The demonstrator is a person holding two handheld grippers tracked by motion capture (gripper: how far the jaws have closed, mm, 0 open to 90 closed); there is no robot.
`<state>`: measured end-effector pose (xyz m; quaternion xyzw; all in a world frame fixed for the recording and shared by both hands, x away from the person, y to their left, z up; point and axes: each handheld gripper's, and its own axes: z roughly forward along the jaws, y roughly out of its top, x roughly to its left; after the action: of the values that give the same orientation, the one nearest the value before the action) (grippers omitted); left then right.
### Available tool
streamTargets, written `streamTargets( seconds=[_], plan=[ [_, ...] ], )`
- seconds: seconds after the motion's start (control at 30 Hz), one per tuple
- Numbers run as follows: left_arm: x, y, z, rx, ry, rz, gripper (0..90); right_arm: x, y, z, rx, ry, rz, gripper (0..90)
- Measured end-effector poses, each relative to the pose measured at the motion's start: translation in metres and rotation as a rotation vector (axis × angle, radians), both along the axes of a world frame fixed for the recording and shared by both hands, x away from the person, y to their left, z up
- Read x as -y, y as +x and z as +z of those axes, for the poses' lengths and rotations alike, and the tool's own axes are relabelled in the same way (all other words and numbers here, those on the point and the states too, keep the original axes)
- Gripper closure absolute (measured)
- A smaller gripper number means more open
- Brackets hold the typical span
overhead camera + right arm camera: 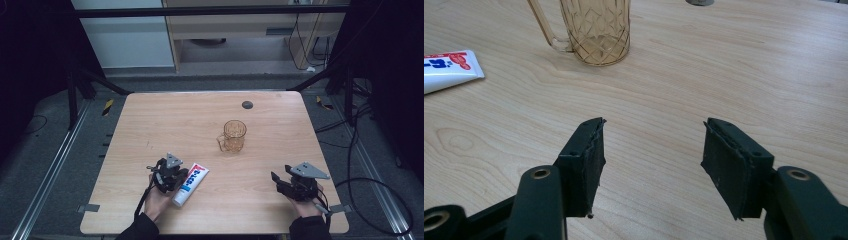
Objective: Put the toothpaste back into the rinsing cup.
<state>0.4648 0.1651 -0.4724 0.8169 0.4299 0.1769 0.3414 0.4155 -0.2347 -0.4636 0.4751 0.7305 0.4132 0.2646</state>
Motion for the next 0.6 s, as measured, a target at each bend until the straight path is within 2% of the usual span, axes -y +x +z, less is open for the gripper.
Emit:
streamTargets(
  seconds=[0.1,0.33,0.47,0.57,0.6],
  plan=[
    [-0.002,-0.001,0.009,0.022,-0.002,0.002,79.2,0.002,0.0,0.0,0.005,-0.003,-0.004,41.5],
    [-0.008,-0.004,0.036,0.035,-0.038,-0.021,59.4,0.003,0.0,0.0,0.005,0.001,-0.009,40.6],
    [-0.008,-0.006,0.047,0.02,-0.034,-0.036,46.3,0.005,0.0,-0.001,0.002,0.005,-0.014,40.0],
    [-0.007,-0.006,0.052,0.008,-0.025,-0.046,39.3,0.005,0.0,-0.001,0.0,0.008,-0.017,39.2],
    [-0.006,-0.006,0.056,0.003,-0.033,-0.048,38.3,0.005,-0.001,-0.001,-0.001,0.008,-0.018,39.1]
  ],
)
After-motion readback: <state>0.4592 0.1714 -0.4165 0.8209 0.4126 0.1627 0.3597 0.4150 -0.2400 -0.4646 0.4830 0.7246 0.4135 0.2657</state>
